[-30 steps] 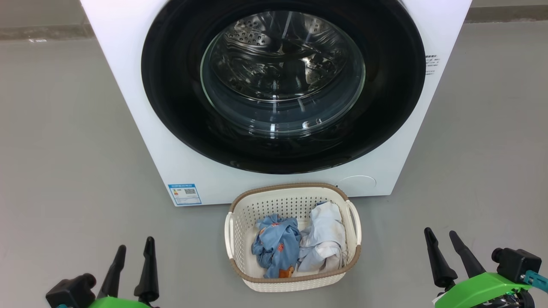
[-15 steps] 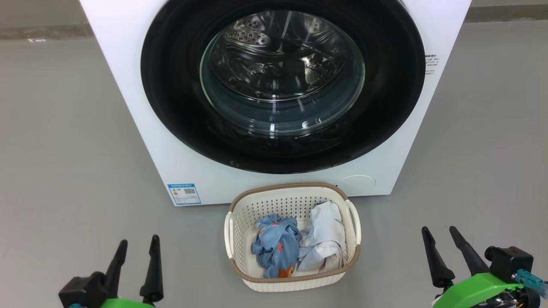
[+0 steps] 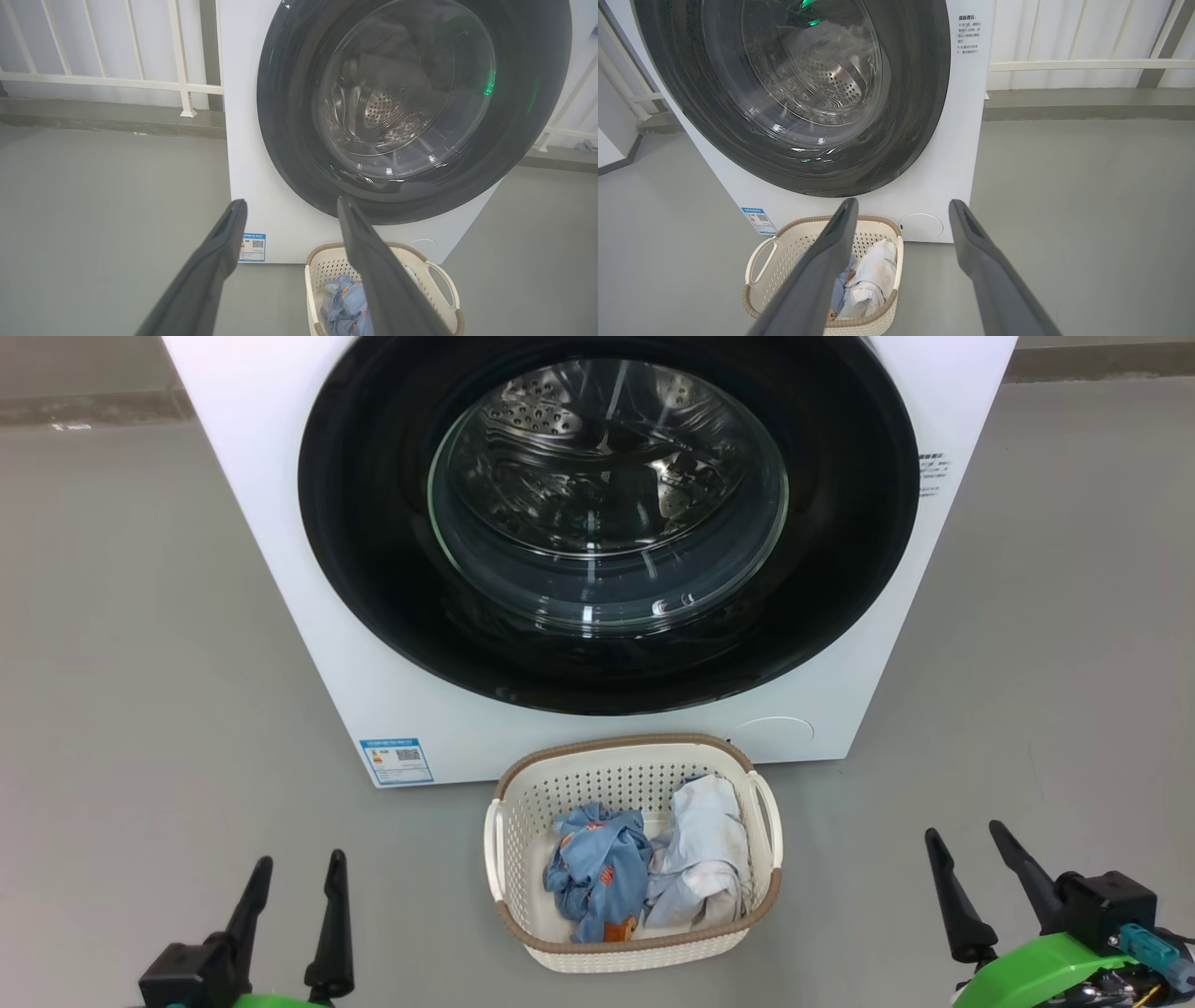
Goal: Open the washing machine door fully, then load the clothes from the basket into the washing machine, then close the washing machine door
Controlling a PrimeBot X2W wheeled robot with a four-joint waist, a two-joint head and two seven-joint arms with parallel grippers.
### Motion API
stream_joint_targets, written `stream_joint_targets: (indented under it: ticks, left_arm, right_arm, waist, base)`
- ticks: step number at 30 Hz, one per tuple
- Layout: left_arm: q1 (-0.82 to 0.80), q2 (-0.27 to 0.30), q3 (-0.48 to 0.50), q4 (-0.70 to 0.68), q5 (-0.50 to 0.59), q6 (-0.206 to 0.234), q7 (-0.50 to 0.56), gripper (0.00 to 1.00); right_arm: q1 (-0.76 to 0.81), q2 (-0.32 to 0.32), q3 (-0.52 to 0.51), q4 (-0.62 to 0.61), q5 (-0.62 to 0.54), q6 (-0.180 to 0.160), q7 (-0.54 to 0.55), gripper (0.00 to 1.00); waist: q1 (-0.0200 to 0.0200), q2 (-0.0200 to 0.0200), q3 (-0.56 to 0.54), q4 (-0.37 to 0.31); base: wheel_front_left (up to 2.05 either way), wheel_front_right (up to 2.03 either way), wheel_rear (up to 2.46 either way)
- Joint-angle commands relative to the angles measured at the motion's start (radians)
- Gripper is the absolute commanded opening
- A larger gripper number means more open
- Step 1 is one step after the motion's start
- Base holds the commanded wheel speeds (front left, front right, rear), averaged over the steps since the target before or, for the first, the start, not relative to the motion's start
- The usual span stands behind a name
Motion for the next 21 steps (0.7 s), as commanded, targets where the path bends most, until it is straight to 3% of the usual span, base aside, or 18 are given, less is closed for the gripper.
stream_joint_targets:
  ticks: [1, 21]
  left_arm:
    - [-0.026, 0.017, 0.037, -0.013, 0.01, -0.003, -0.01, 1.0]
    - [-0.037, 0.026, 0.052, 0.024, 0.054, -0.003, -0.01, 1.0]
  right_arm:
    - [-0.028, -0.018, 0.011, -0.028, -0.009, 0.002, -0.013, 1.0]
    - [-0.019, -0.003, -0.021, -0.04, -0.017, 0.002, -0.013, 1.0]
  waist:
    - [0.0, 0.0, 0.002, 0.0]
    - [0.0, 0.0, 0.012, -0.008]
  base:
    - [0.0, 0.0, 0.0]
    - [0.04, 0.04, -0.09]
